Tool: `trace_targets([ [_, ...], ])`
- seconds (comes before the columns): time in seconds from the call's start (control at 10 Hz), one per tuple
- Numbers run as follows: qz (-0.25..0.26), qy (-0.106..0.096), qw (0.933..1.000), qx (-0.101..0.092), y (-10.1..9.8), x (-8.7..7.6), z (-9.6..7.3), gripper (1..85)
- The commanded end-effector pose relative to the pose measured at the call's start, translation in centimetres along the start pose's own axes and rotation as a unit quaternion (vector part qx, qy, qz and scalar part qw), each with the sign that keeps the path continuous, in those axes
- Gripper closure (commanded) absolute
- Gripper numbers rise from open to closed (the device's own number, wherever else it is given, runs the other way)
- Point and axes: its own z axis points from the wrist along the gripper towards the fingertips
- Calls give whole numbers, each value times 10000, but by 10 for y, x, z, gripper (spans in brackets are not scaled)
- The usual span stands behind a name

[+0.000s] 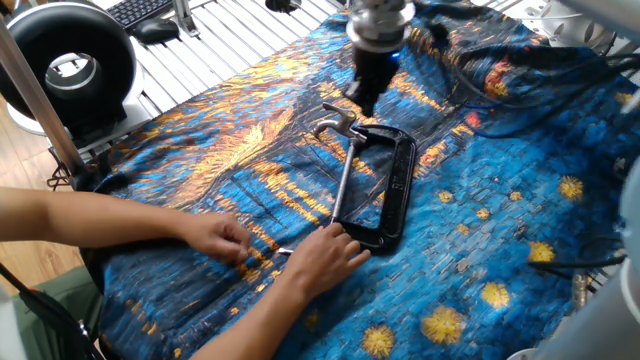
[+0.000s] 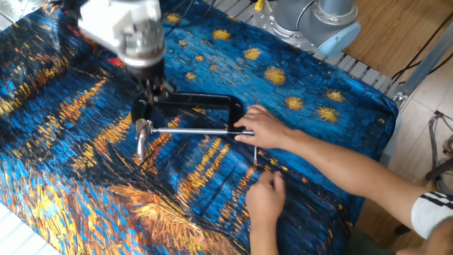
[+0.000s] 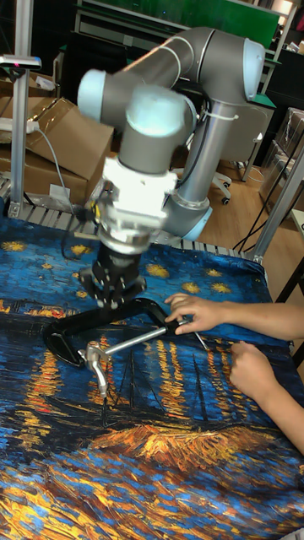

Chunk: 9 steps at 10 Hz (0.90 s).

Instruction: Turn off the water tap

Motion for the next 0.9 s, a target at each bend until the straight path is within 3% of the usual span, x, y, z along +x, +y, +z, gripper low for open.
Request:
trace_targets([
  [0.0,507,-51,9985,-201,-5,25,-21,843],
  [0.1,594,-118,9979,-249,-2,26,-25,843],
  [0.2,629,-142,9978,-173,-6,26,-26,843],
  [0.8,586,-103,9980,-233,1,25,-14,843],
])
